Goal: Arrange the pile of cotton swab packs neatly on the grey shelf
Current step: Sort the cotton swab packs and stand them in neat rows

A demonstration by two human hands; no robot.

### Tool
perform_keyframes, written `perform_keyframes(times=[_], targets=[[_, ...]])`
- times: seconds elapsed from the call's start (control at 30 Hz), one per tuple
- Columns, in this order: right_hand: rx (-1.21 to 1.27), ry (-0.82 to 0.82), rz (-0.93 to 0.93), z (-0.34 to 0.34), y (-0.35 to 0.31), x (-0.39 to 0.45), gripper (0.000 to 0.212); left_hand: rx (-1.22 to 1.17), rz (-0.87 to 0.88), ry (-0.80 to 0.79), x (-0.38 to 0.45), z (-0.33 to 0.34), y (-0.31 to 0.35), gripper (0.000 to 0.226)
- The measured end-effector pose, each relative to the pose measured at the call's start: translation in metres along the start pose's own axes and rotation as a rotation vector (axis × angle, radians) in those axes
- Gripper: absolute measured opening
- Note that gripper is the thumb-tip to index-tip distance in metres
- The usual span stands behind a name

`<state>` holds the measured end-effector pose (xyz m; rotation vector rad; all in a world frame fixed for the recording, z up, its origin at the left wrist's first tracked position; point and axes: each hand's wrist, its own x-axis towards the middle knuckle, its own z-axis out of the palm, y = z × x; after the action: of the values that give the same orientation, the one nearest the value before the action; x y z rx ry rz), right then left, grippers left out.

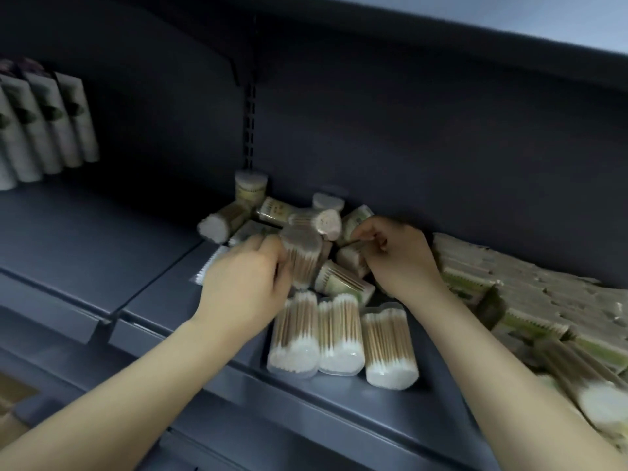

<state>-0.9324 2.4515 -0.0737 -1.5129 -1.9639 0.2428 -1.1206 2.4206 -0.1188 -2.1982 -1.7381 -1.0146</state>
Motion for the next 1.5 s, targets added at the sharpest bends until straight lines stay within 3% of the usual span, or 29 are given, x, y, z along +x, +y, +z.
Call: perform_keyframes(times=[0.23,0.4,0.53,0.9,1.5], targets=[[0.016,-0.061,-0.041,0.025,-0.019,0.010,0.026,0.016,-0.056,-0.027,-0.007,0.006,-0.035,0.024],[0.016,-0.086,-0.061,0.037,-0.029,0.018,0.027,0.042,-0.167,-0.139,-0.008,0.011,-0.048,0.020],[0.007,-0.098,-0.105,0.048,-0.033,0.023,0.028,0.125,-0.246,-0.280,-0.007,0.012,-0.050,0.034],[-0.015,-0.075,-0.115,0.067,-0.027,0.032,0.021,0.086,-0.334,-0.412,0.005,0.020,-0.047,0.052],[0.008,-0.019,-0.028,0.044,-0.025,0.014,0.024,-0.061,-0.374,-0.239,-0.008,-0.007,-0.029,0.057]])
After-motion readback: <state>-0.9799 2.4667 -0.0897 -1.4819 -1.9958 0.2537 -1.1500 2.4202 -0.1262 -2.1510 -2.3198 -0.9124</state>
